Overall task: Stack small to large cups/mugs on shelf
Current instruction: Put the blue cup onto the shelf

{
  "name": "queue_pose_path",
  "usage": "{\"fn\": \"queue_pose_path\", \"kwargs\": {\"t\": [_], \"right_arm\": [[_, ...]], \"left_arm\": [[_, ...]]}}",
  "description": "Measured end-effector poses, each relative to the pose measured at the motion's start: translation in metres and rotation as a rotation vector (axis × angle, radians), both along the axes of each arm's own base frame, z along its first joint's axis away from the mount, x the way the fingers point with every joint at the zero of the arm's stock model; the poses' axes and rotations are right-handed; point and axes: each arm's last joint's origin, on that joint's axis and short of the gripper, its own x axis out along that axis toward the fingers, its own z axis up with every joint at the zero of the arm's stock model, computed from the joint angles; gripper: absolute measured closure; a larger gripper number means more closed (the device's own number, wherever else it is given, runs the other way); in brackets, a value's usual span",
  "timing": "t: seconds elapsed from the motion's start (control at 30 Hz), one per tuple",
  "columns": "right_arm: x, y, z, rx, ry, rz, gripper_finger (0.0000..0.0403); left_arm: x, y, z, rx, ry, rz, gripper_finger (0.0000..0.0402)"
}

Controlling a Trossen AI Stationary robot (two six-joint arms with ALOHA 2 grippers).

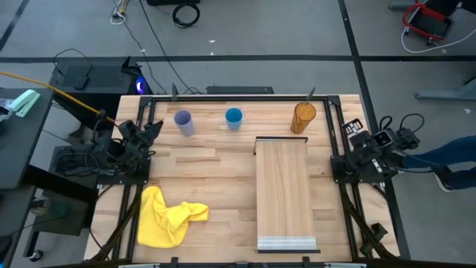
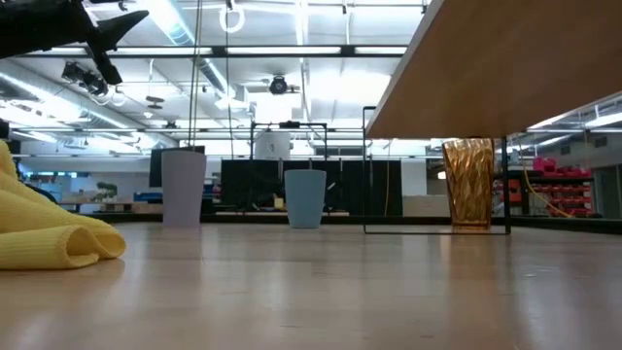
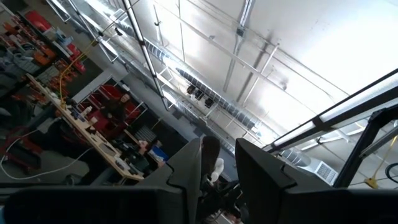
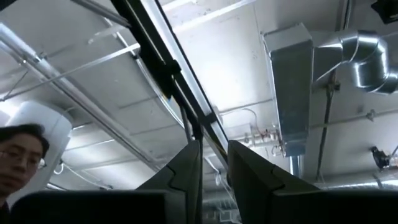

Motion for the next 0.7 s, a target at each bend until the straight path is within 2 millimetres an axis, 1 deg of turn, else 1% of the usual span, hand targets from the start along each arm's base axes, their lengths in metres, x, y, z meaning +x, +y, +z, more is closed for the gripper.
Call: {"fn": "queue_pose_path", "kwargs": {"t": [0.1, 0.17, 0.3, 0.37, 0.47, 0.6, 0.7], "right_arm": [[-0.003, -0.003, 0.007, 0.076, 0.002, 0.015, 0.0312], [-0.005, -0.006, 0.013, 0.174, 0.02, 0.003, 0.0312], [-0.008, -0.017, 0.027, 0.456, 0.094, -0.122, 0.0312], [-0.008, -0.021, 0.036, 0.55, 0.158, -0.208, 0.0312], [-0.009, -0.024, 0.059, 0.597, 0.26, -0.35, 0.0312], [-0.005, -0.025, 0.098, 0.553, 0.383, -0.477, 0.0312], [0.0, -0.025, 0.13, 0.586, 0.476, -0.576, 0.0312]], "left_arm": [[0.0, 0.0, 0.0, 0.0, 0.0, 0.0, 0.0294], [0.0, 0.0, 0.0, 0.0, 0.001, 0.0, 0.0294], [0.0, 0.0, 0.0, 0.011, 0.008, 0.008, 0.0294], [0.0, 0.0, 0.0, 0.02, 0.013, 0.014, 0.0294], [0.0, 0.0, 0.0, 0.025, 0.016, 0.018, 0.0294], [0.0, 0.0, 0.0, 0.025, 0.016, 0.018, 0.0294], [0.0, 0.0, 0.0, 0.027, 0.017, 0.019, 0.0294]]}}
